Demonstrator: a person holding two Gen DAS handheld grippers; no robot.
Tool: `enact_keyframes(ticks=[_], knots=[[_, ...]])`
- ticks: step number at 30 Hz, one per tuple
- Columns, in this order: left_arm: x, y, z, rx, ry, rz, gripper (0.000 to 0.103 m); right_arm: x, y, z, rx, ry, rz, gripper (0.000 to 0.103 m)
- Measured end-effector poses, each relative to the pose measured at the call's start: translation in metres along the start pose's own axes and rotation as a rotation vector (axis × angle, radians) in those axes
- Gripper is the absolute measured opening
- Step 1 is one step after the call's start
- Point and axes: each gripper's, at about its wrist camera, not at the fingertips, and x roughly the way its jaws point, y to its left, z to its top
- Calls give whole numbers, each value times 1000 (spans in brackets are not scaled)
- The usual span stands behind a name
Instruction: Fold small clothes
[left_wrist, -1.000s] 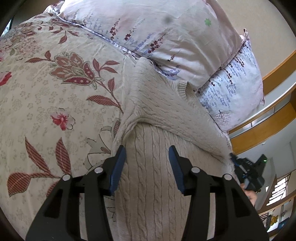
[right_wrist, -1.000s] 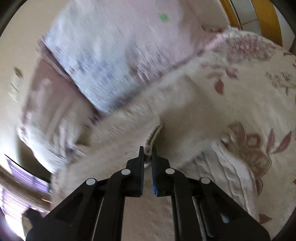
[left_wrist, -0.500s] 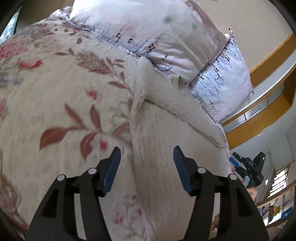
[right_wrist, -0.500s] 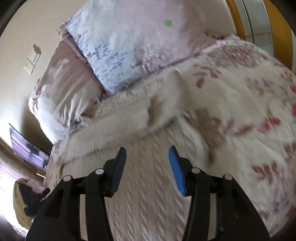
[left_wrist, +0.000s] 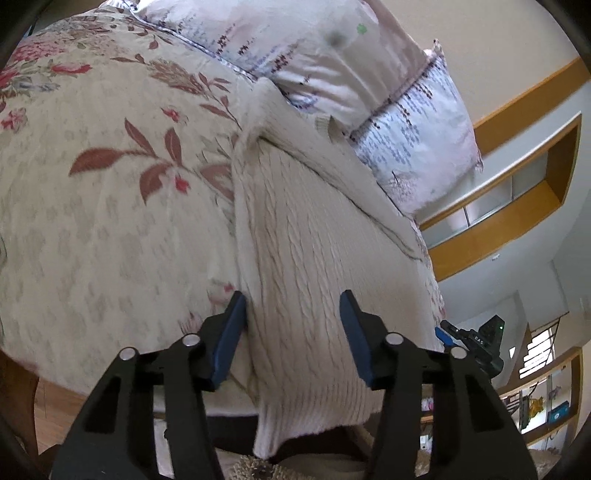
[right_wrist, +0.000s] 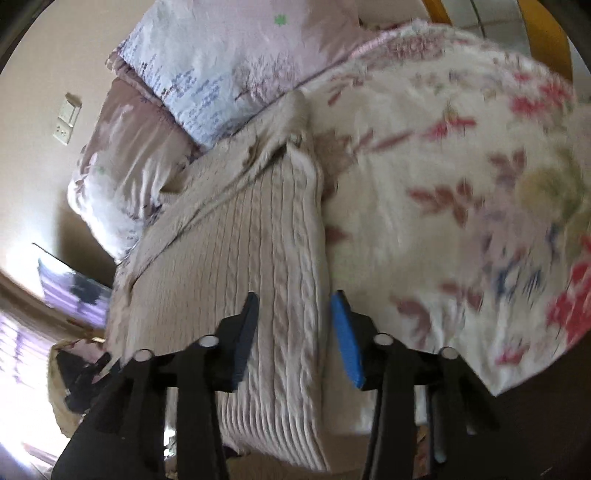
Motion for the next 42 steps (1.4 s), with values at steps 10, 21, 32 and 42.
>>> enact_keyframes(ticks=[10,21,32,42], knots=[[7,8,-34,-84,112,-170,24,-5,-14,-41,39,110,227,26],[10,-3,-44,-21,160,-163,16,-2,5,-55,-60,148,233,18],[-6,-25,-15,99,31,-97,6,-52,47,-42,-279,-220,131,8],[-32,-48,42,195,-167,-19,6,-69,80,-26,-370,-527,80,8]])
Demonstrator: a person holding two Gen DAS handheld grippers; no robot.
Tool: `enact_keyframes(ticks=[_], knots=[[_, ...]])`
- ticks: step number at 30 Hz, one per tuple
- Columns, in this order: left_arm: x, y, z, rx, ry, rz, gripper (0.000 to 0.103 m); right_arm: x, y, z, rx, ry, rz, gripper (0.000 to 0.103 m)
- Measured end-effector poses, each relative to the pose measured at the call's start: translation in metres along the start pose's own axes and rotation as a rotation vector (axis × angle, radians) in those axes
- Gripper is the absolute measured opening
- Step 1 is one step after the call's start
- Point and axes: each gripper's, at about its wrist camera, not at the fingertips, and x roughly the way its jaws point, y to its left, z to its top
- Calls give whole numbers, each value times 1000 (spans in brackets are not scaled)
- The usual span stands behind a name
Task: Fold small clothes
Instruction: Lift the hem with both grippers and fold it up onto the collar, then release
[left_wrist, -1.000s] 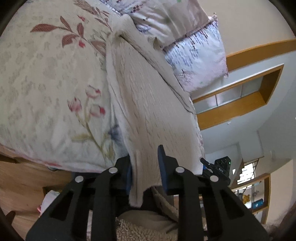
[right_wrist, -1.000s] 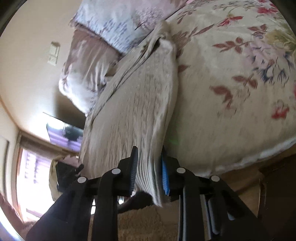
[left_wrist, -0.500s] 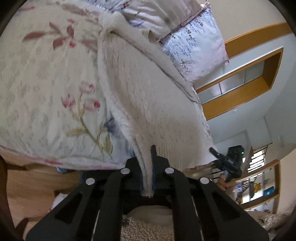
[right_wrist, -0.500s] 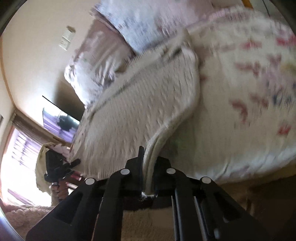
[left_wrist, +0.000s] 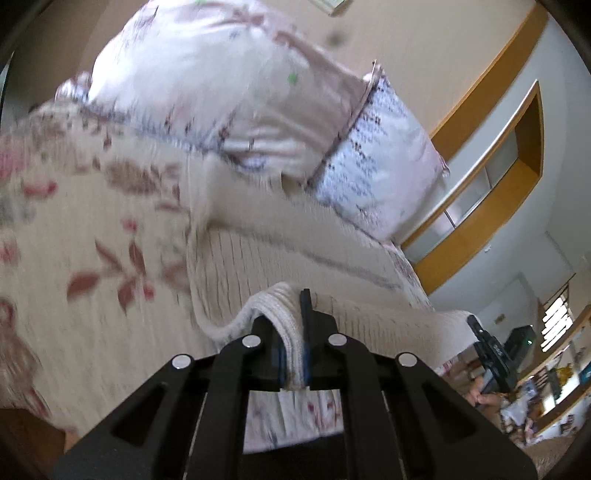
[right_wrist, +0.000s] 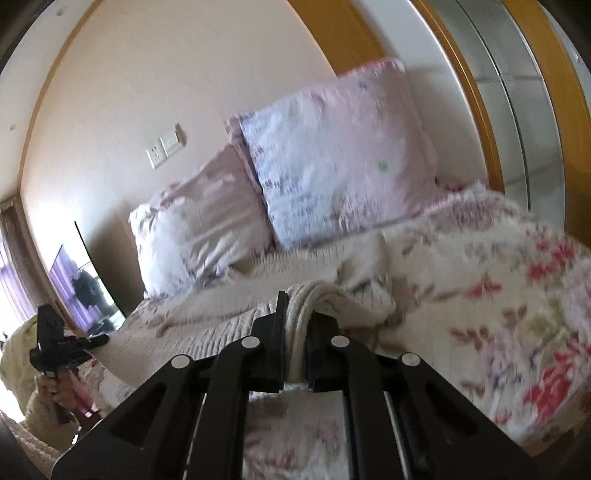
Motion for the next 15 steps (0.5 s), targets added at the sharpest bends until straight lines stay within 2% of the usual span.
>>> enact_keyframes(ticks=[4,10,15], knots=[[3,-9,20,47,-29,30,6,9,2,12,3,-55,6,8],[17,-18,52,97,-48,69,6,26,8,34,-12,-82,5,8],[31,-32,86,157,-109,121,6,45,18,60,-39,-123,9,8]])
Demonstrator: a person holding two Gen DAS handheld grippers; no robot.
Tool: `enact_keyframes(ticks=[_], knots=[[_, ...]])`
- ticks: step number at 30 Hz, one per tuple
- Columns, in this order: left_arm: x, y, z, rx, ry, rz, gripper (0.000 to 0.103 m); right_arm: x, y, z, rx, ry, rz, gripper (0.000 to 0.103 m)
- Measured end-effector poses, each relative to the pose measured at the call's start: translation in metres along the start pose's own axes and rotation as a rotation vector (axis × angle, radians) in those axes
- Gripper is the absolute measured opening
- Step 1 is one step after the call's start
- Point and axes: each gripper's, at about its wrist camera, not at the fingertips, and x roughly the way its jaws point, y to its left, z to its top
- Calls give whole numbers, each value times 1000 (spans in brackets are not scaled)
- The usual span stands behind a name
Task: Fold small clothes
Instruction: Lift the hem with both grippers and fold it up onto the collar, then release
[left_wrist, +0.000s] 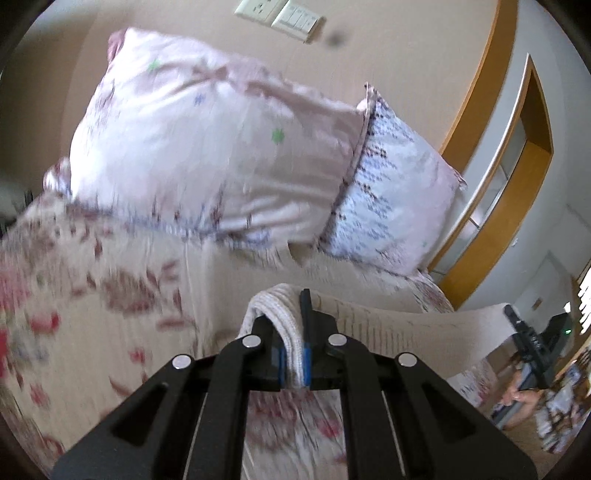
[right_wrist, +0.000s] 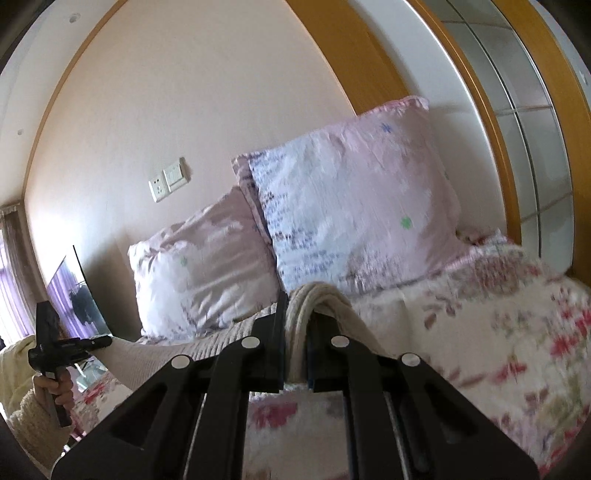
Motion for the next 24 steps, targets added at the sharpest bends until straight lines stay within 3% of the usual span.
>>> enact_keyframes(ticks=[5,9,17,24], knots=[[26,-1,32,3,-32,30,6,31,4,17,-35,-36,-33,8],[70,-2,55,50,-44,71,6,66,-6,26,-12,-17,-78,8],[184,45,44,-61,129,116,6,174,-70,-13,213,278,-215,8],[218,67,38,-153,164,102,6,217,-83,-17,234,312,-282,8]])
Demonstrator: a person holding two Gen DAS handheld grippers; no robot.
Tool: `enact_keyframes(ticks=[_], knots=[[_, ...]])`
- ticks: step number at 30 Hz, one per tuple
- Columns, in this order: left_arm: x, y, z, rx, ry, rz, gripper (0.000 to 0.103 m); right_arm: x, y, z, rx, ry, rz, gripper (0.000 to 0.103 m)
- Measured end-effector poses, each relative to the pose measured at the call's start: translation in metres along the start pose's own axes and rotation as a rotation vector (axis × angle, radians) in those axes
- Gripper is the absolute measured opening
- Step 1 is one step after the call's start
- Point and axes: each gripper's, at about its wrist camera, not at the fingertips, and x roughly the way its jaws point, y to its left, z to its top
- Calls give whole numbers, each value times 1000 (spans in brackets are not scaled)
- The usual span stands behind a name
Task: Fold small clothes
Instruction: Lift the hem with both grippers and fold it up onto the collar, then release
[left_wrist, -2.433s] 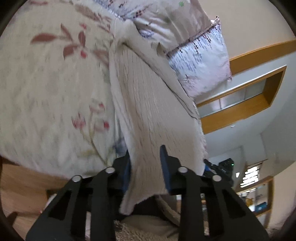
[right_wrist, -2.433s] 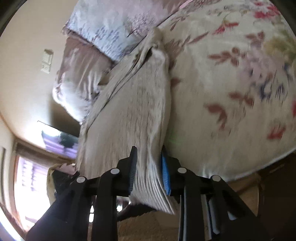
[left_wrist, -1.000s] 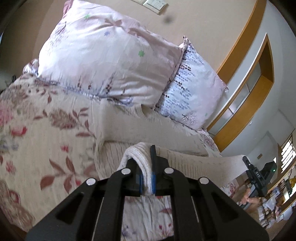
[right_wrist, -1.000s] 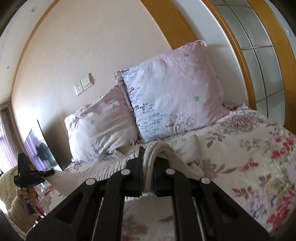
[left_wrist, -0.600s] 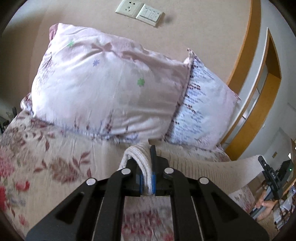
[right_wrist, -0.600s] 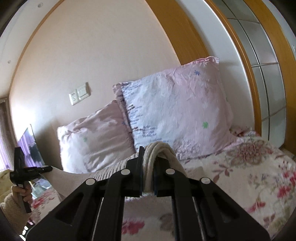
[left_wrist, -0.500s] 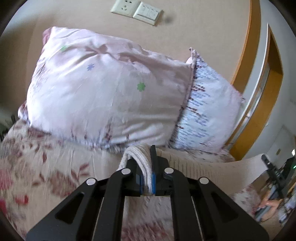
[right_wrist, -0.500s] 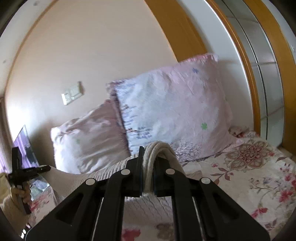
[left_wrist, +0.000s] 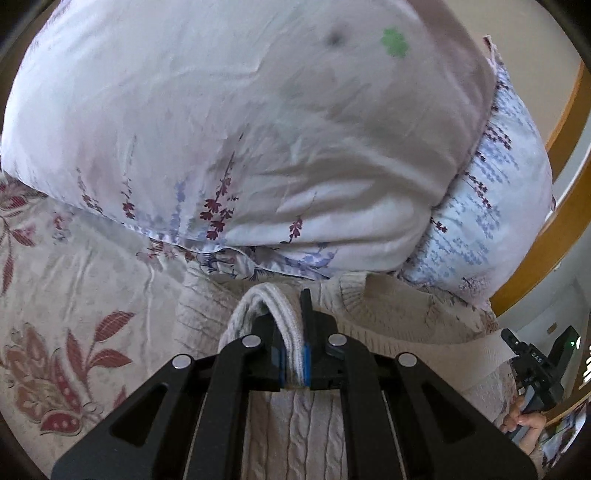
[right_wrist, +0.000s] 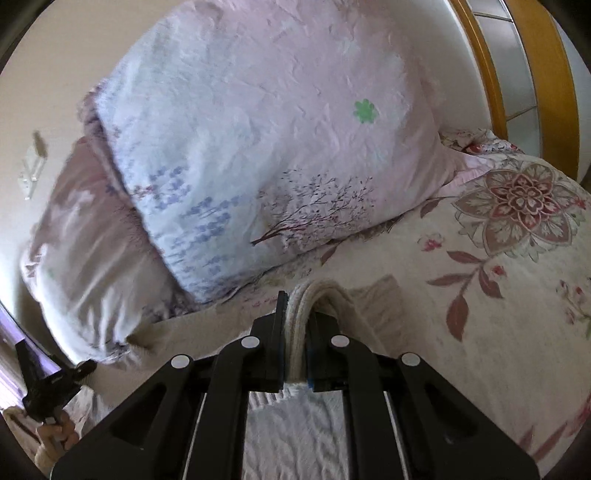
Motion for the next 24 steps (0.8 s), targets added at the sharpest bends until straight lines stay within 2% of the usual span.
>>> enact_keyframes(ticks=[1,3,4,5,6,7,8,10,13,18,22,24], knots=[[4,1,1,-11,3,0,7,6,0,2,7,14,-8,9],[8,4,4,-45,7,8,11,22,-2,7,34,52,-23,17],[8,5,5,-59,5,7,14,28,-3,8,53,70,-21,26],[6,6,7,-76,0,0,21,28,-4,10,68,70,-19,41],[3,6,7,-82,-14,2,35,25,-3,11,76,56,-22,50],[-2,6,9,-80,-35,17,45,15,-2,12,74,18,-24,62],[-12,7,9,-71,-66,41,56,8,0,13,63,-2,-18,63],[-30,6,9,-38,-103,54,57,-9,3,13,25,-22,-16,63],[-53,6,4,-1,-98,51,57,-35,1,9,-22,-32,-29,63],[-75,5,-19,80,-33,58,57,-54,-8,1,-83,33,-56,61],[-76,12,-36,95,28,74,57,-56,-8,-11,-155,90,-82,56],[-74,18,-44,87,52,79,53,-54,-9,-17,-173,118,-101,53]])
